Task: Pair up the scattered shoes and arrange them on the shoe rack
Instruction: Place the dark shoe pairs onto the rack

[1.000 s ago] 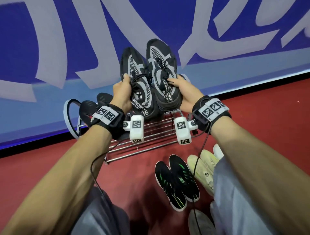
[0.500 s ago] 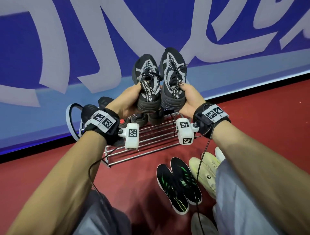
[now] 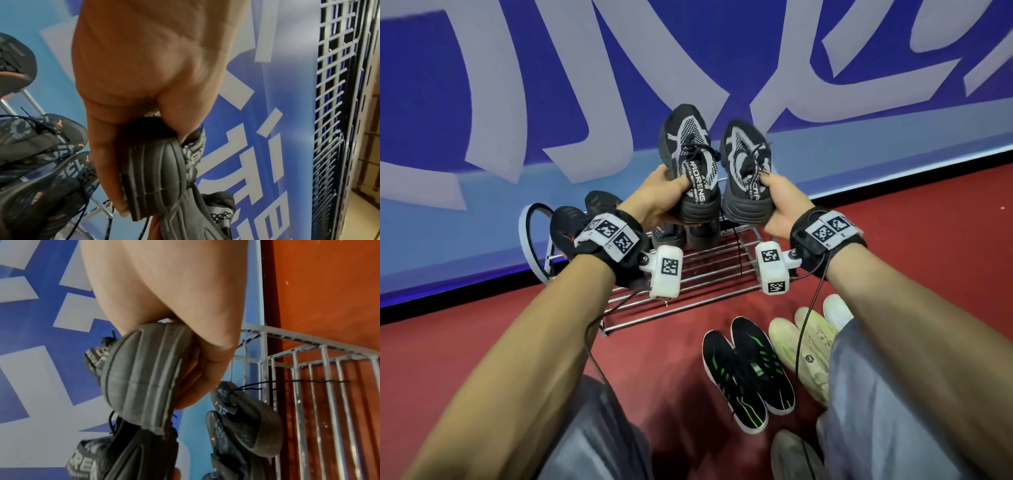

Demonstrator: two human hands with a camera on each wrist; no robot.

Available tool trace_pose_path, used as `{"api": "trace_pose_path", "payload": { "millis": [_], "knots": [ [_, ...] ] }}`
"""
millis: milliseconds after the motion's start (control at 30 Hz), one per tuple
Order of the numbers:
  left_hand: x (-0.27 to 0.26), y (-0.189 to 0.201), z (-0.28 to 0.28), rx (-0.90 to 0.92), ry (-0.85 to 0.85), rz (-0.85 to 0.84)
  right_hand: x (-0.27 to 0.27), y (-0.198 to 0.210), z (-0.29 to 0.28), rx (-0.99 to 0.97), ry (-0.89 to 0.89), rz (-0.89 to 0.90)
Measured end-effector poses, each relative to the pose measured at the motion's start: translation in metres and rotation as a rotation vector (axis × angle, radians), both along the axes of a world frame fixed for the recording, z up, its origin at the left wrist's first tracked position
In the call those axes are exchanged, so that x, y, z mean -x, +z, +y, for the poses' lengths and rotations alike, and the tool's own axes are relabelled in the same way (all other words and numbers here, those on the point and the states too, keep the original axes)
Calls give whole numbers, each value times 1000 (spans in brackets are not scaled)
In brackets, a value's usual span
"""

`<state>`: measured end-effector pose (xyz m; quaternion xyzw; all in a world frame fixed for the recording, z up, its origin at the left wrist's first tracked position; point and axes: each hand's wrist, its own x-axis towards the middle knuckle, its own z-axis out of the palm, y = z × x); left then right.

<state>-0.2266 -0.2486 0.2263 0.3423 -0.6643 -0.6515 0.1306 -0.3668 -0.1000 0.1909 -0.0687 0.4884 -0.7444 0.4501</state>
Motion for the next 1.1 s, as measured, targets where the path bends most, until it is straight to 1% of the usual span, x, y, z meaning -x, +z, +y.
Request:
{"api": "trace_pose_path", "payload": {
  "millis": [67, 167, 200, 300, 400, 500, 567, 633, 800, 900, 1033, 1100],
  "knots": [
    [8, -3, 3, 32, 20, -32, 5, -16, 0, -140, 29, 0],
    [20, -10, 5, -35, 37, -71, 10, -44, -2, -274, 40, 13],
    [26, -15, 5, -37, 46, -88, 12, -52, -3, -303, 13, 18],
    [44, -27, 5, 39, 53, -105, 24, -76, -10, -367, -90, 49],
    [64, -35, 8, 107, 82, -80, 47, -104, -21, -381, -156, 72],
    [85, -47, 6, 134, 138, -76, 49, -103, -23, -300, -247, 16],
    [98, -57, 5, 78, 160, -59, 47, -101, -23, -267, -307, -31],
    [105, -66, 4, -5, 179, -41, 48, -108, -25, -229, -378, -51],
    [117, -86, -4, -107, 177, -67, 53, -127, -36, -256, -554, 35],
    [117, -99, -7, -133, 157, -110, 56, -136, -41, -302, -592, 86],
    [123, -113, -14, -52, 118, -158, 58, -143, -46, -329, -651, 139],
    [122, -113, -16, -6, 115, -190, 58, -144, -50, -349, -701, 148]
  ]
}}
